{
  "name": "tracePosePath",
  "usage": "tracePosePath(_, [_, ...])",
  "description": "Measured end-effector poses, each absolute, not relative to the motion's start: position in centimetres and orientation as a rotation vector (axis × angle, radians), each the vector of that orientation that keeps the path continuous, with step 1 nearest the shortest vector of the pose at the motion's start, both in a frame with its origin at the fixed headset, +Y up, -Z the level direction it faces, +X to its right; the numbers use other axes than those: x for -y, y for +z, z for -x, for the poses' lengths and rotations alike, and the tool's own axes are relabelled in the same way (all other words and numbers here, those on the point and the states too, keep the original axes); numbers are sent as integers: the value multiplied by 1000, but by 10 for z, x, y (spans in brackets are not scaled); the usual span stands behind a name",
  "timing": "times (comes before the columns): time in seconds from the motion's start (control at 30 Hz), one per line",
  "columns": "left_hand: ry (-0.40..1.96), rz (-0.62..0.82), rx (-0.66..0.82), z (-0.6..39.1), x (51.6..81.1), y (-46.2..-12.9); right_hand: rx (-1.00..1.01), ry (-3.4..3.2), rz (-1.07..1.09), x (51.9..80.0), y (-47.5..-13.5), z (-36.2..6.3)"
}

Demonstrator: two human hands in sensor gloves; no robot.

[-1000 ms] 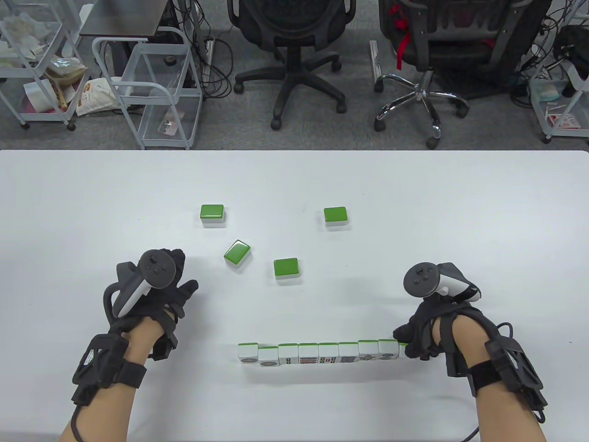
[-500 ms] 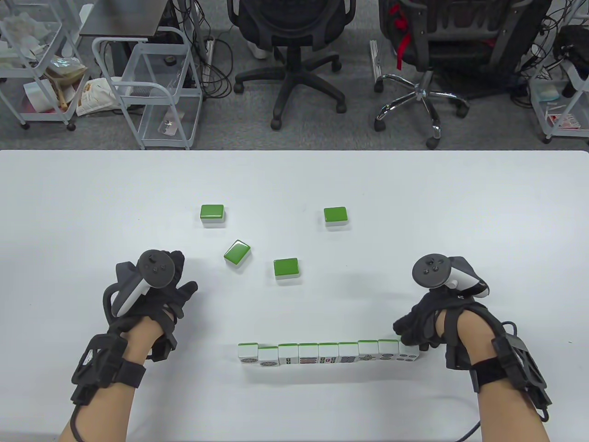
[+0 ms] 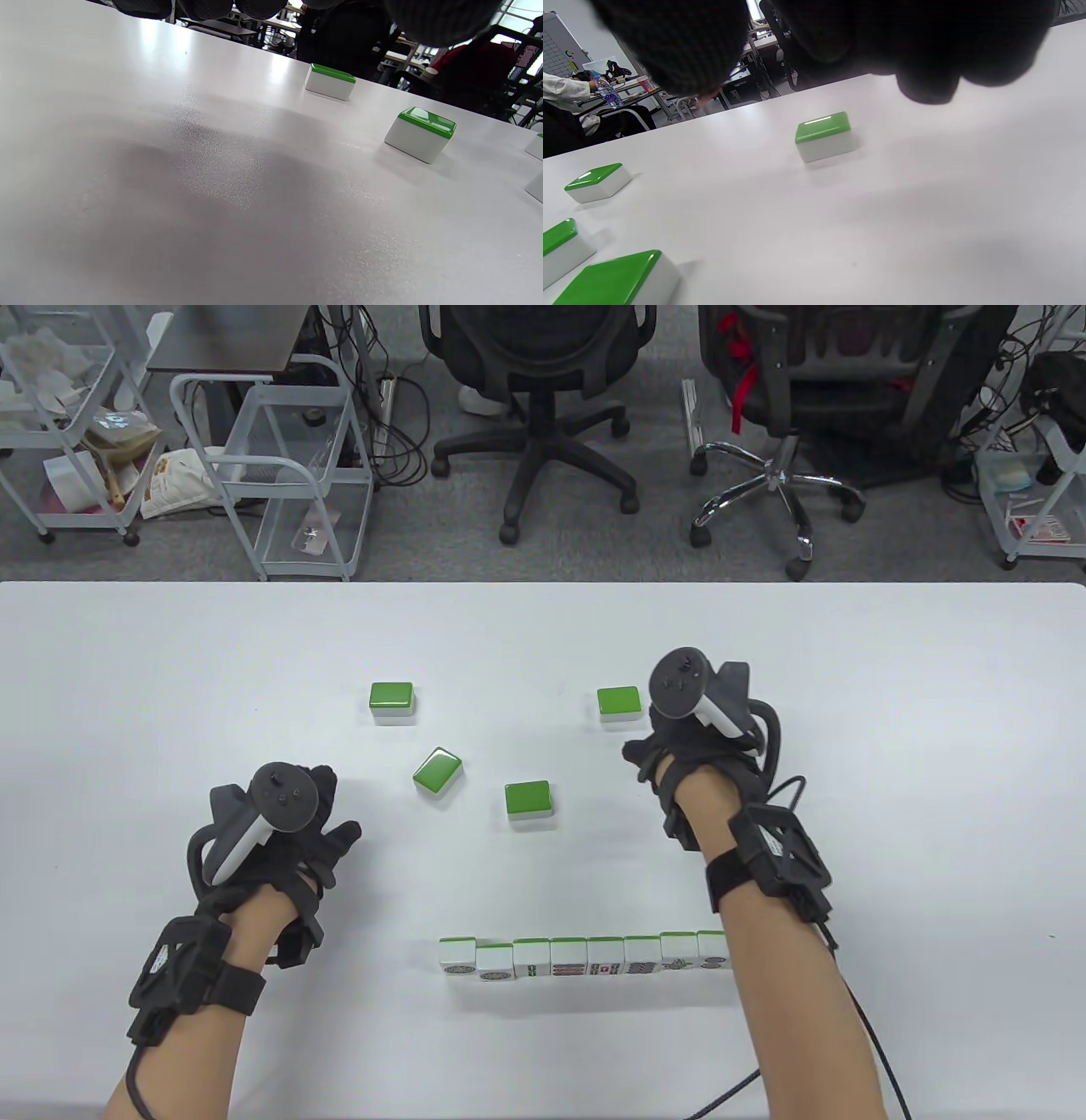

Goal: Stand mahjong tiles upright in a row

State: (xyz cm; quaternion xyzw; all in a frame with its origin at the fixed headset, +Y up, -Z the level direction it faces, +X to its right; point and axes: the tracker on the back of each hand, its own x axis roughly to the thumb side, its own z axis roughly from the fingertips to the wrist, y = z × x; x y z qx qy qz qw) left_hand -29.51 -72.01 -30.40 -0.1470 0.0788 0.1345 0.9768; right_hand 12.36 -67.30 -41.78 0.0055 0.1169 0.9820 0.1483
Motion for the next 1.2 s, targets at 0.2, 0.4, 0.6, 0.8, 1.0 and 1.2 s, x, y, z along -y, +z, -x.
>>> tracePosePath(0.2, [267, 278, -165, 298, 715, -307, -376, 2784, 147, 708, -461, -93])
tracePosePath(0.4, [256, 286, -155, 296, 716, -312, -357, 2969, 259, 732, -487, -87])
tracePosePath(0.6, [247, 291, -158, 296, 719, -317, -323, 3138, 257, 751, -502, -81])
tracePosePath(0.8, [230, 316, -165, 297, 726, -320, -291, 3245, 180, 755, -510, -70])
tracePosePath(1.0, [227, 316, -163, 297, 726, -319, -516, 2991, -10, 740, -498, -82])
tracePosePath(1.2, [241, 305, -160, 298, 722, -316, -662, 2767, -207, 719, -457, -115])
